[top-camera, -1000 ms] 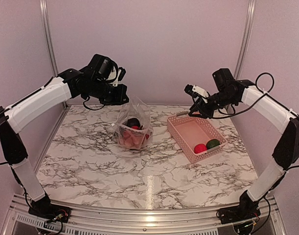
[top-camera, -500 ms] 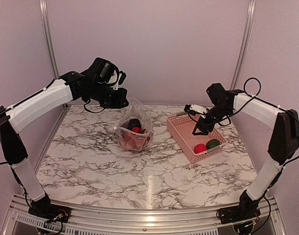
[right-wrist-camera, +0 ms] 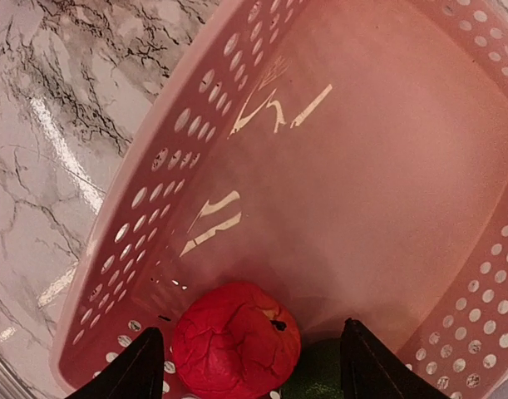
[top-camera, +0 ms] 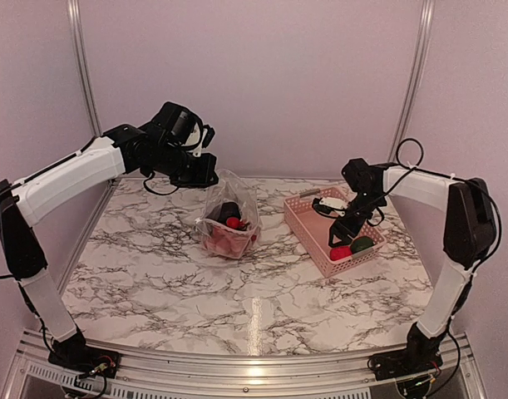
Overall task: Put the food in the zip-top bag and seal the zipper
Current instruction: Pick up the fake fruit from the bin, then place the fake fruit in the zipper food storage bag, then pick up the fake fruit from the bin.
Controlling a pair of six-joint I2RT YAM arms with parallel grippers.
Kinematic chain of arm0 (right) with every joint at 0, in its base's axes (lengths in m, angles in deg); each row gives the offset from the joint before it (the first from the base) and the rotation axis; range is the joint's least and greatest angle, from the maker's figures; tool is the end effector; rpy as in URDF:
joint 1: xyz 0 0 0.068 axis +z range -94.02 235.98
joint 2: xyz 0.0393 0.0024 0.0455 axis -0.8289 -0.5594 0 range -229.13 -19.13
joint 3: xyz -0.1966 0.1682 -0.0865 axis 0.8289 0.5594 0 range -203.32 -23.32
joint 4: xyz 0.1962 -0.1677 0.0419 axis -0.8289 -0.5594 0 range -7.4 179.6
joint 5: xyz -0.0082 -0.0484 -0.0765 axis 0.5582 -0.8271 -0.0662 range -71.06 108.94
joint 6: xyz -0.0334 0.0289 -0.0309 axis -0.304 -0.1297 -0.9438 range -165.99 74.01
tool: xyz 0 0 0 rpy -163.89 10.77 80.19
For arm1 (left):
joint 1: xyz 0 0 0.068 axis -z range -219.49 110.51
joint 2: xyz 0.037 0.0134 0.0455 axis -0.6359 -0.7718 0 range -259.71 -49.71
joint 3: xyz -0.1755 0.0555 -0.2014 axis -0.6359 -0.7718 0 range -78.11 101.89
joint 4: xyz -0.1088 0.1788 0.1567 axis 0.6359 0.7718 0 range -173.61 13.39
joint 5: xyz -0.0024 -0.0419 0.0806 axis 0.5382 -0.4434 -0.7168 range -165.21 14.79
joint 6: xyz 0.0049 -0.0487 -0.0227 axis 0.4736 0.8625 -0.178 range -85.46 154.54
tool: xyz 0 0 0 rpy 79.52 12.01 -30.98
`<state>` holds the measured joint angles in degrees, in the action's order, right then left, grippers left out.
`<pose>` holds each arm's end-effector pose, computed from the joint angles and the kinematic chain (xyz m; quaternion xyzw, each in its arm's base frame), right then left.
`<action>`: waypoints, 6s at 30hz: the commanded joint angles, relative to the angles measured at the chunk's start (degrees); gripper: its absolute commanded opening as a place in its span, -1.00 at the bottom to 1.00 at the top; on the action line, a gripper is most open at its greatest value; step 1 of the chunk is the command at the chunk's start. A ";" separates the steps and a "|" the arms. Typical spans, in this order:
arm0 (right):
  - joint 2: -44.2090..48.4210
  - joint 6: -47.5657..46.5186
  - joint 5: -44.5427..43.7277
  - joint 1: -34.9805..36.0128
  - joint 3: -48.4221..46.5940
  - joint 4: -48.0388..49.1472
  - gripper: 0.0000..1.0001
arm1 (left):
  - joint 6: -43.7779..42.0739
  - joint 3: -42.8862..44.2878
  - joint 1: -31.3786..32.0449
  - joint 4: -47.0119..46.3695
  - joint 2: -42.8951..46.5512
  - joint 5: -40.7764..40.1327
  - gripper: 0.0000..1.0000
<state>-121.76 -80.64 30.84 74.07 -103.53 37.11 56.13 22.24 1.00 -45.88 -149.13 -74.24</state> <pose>0.3356 0.1173 0.2280 -0.4501 0.8774 0.0829 0.1440 0.3000 -0.2569 0.3723 0.1506 0.8813 -0.2374 0.3798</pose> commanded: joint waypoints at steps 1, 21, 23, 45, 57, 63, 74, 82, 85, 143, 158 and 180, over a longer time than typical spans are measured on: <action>-1.46 1.26 -0.76 -0.26 0.80 -3.01 0.41 | -0.58 -1.12 0.03 -0.38 0.86 -0.71 -1.00; -5.56 4.93 -2.12 -0.42 1.59 -4.20 0.17 | -0.23 -3.61 0.02 -1.51 2.49 -0.71 -1.00; -5.49 5.10 -2.22 -0.42 0.55 -4.41 0.05 | -0.22 -3.95 0.03 -1.66 2.66 -0.71 -1.00; 4.96 4.31 24.18 11.14 -21.90 0.96 -0.09 | 3.20 -5.01 -0.02 -5.67 2.05 -0.12 -1.00; 2.68 5.03 26.54 23.97 -23.50 10.75 -0.06 | 5.02 -4.96 -0.06 -8.03 1.92 1.16 -1.00; 0.00 6.48 20.93 25.41 -22.64 15.94 -0.06 | 5.35 -4.97 -0.06 -8.30 2.25 1.44 -1.00; -2.53 5.64 10.84 28.19 -22.29 19.30 0.28 | 6.00 -5.22 -0.06 -9.94 1.71 1.73 -1.00; -1.52 6.21 8.51 28.32 -22.09 18.10 0.58 | 6.28 -5.70 -0.06 -10.73 1.42 1.84 -1.00; 0.36 6.54 7.76 28.25 -21.76 17.92 0.58 | 6.28 -5.83 -0.06 -10.84 1.32 1.92 -1.00; 0.01 5.11 -8.41 -10.01 5.90 -0.89 0.54 | 5.49 -10.87 -0.06 -13.38 3.90 2.72 -1.00; -5.19 6.19 -6.62 -10.04 4.18 2.00 0.77 | 5.49 -11.30 -0.06 -13.88 3.76 2.98 -1.00; 2.92 8.07 7.60 -5.64 -10.62 -2.97 0.27 | 5.64 -10.52 -0.15 -14.34 2.63 3.47 -1.00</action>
<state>-123.47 -72.95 30.60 65.22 -107.75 36.37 62.36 11.64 1.00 -59.38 -146.61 -70.94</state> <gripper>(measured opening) 0.782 0.018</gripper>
